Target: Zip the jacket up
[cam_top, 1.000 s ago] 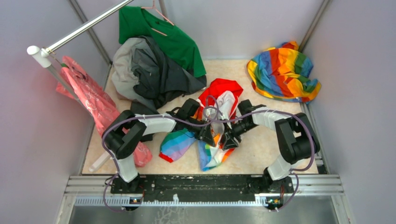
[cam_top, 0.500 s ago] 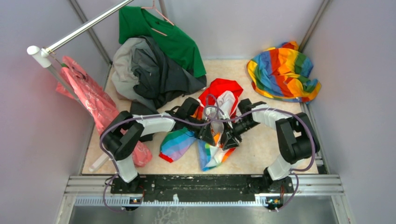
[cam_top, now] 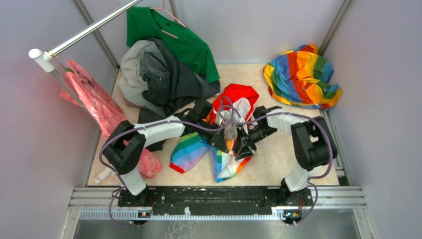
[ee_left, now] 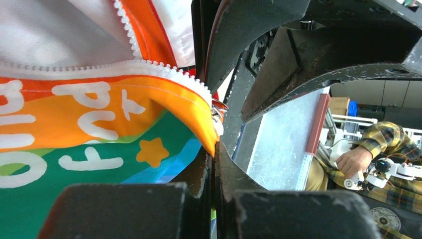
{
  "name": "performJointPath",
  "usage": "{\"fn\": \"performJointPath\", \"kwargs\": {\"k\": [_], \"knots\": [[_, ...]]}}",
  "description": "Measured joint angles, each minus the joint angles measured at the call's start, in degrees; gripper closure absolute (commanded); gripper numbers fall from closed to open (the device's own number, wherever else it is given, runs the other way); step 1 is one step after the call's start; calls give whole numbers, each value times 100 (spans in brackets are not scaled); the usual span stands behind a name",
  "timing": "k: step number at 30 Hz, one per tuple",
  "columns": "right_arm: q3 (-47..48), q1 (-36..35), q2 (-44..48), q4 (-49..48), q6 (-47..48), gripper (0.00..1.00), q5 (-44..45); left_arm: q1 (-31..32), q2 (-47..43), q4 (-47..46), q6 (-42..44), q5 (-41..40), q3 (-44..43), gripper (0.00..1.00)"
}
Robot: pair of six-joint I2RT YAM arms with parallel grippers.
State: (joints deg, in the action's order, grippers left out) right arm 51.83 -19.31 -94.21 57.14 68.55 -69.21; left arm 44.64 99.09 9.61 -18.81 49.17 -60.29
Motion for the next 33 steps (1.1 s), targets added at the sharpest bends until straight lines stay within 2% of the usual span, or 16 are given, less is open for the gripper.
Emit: {"fn": "performJointPath", "kwargs": {"k": [12,18,22,26,33], "knots": [[343,37,-610,339,59,59,-374,0,0,636,260,-214,-170,100],[306,37,-560,-236,-568,59,-420,-4,0,765,289,-275,-289,100],[258,37,-452,-444,-756,66,-457,-2,0,896,350,-372,-428,100],[273,37,-459,-122,-308,75,-492,0,0,1062,431,-494,-505,100],[479,37,-667,791,684,77,-566,0,2,1272,516,-664,-590,100]]}}
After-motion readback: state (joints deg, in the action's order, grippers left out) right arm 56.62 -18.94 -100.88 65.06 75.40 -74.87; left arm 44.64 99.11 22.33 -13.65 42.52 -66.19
